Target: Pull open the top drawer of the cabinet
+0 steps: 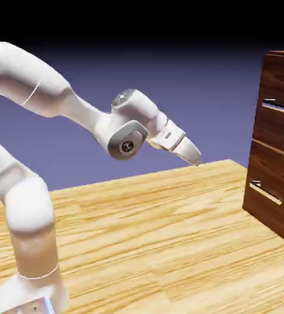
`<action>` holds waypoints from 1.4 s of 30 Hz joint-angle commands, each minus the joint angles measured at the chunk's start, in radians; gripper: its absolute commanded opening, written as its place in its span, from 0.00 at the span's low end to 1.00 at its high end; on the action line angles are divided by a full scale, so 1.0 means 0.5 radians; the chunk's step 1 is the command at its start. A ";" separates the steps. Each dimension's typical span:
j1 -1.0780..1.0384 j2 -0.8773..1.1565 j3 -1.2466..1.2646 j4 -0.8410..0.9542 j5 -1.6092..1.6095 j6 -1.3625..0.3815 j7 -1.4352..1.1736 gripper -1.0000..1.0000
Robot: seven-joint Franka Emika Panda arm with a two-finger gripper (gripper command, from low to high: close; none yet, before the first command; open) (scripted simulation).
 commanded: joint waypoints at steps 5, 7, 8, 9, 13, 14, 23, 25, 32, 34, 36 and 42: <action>0.336 -0.116 -0.231 0.187 -0.435 -0.087 -0.018 0.50; 0.471 -0.163 -0.323 0.262 -0.609 -0.122 -0.025 0.50; 0.538 -0.186 -0.369 0.299 -0.696 -0.140 -0.028 0.50; 0.606 -0.209 -0.416 0.337 -0.783 -0.157 -0.032 0.50; 0.875 -0.302 -0.600 0.486 -1.131 -0.227 -0.046 0.50; 0.942 -0.325 -0.647 0.524 -1.218 -0.245 -0.050 0.50; 1.547 -0.534 -1.062 0.860 -2.001 -0.402 -0.081 0.50; 1.682 -0.581 -1.155 0.935 -2.175 -0.437 -0.089 0.50; 2.153 -0.744 -1.478 1.197 -2.783 -0.560 -0.113 0.50; 2.287 -0.790 -1.570 1.272 -2.957 -0.595 -0.120 0.50; 2.422 -0.837 -1.662 1.346 -3.131 -0.630 -0.127 0.50; 2.826 -0.976 -1.940 1.571 -3.653 -0.735 -0.149 0.50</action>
